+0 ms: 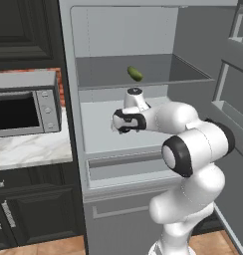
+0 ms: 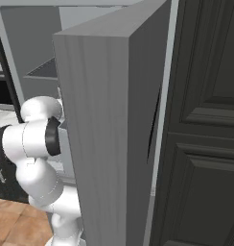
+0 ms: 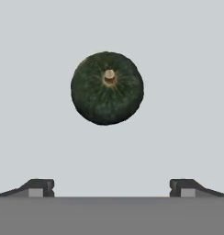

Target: Place the cold items (cucumber and squash) from the fridge in one tupperware on the dining counter. Place the warm items (kebab skewer and hot dog) in the stove area in another tupperware.

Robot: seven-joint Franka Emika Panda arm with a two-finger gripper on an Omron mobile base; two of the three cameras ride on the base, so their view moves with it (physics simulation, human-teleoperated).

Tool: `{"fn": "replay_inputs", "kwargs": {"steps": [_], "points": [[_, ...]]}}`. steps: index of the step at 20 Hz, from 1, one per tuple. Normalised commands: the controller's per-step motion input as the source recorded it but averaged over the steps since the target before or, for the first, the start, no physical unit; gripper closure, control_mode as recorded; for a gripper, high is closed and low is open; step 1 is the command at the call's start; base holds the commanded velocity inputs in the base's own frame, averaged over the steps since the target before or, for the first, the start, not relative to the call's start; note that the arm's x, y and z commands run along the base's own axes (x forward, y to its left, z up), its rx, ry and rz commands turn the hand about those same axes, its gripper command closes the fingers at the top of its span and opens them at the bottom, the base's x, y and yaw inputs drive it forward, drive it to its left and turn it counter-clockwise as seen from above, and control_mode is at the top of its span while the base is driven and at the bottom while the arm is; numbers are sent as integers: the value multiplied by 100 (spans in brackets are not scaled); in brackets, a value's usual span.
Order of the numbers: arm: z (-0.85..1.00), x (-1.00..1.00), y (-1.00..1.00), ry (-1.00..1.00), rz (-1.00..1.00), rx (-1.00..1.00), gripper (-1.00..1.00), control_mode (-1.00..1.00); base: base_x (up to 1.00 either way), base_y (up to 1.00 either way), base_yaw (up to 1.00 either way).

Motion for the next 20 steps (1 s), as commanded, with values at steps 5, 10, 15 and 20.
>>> {"fn": "replay_inputs", "kwargs": {"steps": [5,10,15,20], "points": [[-16,34,0,0,0,0,-100,-100,0,0,0],[-15,37,0,0,0,0,-100,-100,0,0,0],[-13,32,1,0,0,0,-100,-100,0,0,0],[-11,20,0,0,0,0,-100,-100,0,0,0]]}}
